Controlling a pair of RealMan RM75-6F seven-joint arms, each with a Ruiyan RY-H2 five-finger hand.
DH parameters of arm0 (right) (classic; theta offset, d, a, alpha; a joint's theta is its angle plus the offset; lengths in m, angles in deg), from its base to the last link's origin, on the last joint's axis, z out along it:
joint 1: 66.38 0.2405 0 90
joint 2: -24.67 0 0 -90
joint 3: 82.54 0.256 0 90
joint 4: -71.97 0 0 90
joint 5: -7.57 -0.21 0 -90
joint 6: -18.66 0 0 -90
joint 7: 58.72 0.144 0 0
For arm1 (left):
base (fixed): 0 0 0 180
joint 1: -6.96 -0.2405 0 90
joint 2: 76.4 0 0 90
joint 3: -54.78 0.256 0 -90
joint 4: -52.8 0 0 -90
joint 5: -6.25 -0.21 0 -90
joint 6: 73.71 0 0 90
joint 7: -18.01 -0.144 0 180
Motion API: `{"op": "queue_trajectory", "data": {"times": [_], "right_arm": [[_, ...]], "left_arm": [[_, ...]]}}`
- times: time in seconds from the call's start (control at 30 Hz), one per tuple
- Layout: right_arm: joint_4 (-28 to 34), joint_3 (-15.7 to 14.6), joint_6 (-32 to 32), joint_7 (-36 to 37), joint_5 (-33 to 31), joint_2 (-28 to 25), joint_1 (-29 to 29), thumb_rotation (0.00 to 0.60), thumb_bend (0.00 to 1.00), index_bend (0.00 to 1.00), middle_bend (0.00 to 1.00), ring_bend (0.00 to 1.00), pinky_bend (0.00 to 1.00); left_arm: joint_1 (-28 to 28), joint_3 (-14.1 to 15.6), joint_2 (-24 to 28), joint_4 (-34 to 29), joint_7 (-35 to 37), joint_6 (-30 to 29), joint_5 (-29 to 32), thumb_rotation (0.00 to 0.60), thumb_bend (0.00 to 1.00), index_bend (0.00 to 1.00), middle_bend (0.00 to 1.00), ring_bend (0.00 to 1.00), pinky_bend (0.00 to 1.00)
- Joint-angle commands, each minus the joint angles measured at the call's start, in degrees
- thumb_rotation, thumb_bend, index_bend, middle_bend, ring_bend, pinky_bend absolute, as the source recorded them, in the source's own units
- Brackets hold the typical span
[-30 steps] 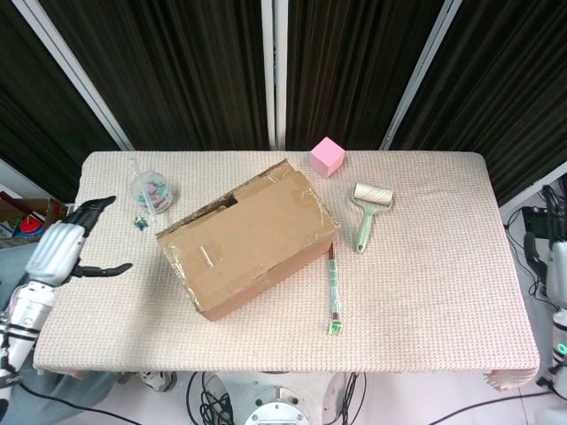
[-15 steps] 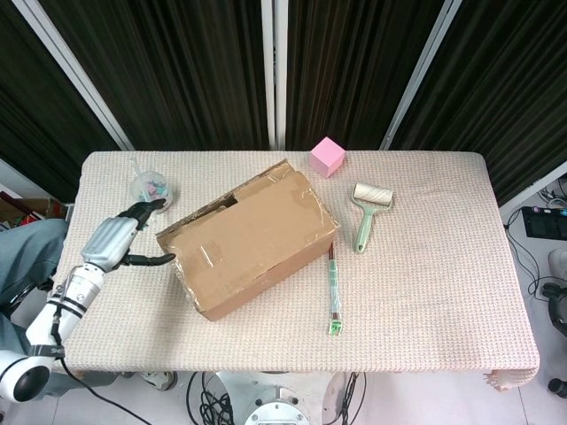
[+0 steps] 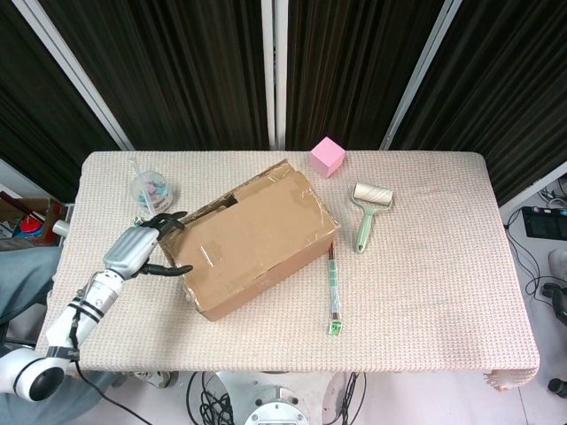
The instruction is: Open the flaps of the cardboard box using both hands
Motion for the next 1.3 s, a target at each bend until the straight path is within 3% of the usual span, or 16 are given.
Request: {"op": "queue_trajectory", "data": {"times": [0.03,0.5,0.83,1.0,1.17,1.3], "right_arm": [[-0.28,0.56,0.51,0.42,0.08,0.10,-0.15,0.600,0.31,0.00,0.00,0.00,0.00],[-2.33,2.77,3.77,2.31,-0.84,0.81,-0.98,0.600,0.32,0.00,0.00,0.00,0.00],[-3.52,3.99,5.03,3.61,-0.58,1.27,-1.09,0.600,0.31,0.00,0.00,0.00,0.00],[-3.82,4.42,5.34,4.03,-0.14,1.64,-0.92,0.600,0.31,0.00,0.00,0.00,0.00],[-4.08,4.80,5.57,4.24,0.22,1.78,-0.84,0.600,0.31,0.00,0.00,0.00,0.00],[-4.21,5.08,5.71,4.55,0.16,1.76,-1.02,0.600,0.31,0.00,0.00,0.00,0.00]], "left_arm": [[0.95,0.01,-0.74,0.37,-0.15,0.88,0.24,0.201,0.00,0.06,0.22,0.10,0.23],[1.19,-0.36,-1.63,-1.77,0.87,-3.49,-3.66,0.196,0.00,0.06,0.30,0.10,0.23],[-0.12,-2.60,-0.93,-5.12,10.19,-10.51,-8.54,0.194,0.02,0.06,0.37,0.10,0.22],[0.15,-3.08,2.56,-10.97,23.95,-7.58,-8.35,0.194,0.01,0.06,0.37,0.12,0.22],[1.38,-1.83,6.84,-13.33,36.46,-3.43,-12.89,0.184,0.01,0.06,0.36,0.12,0.22],[1.77,-1.31,7.99,-14.39,43.40,-3.97,-16.00,0.178,0.01,0.06,0.36,0.12,0.22]]}}
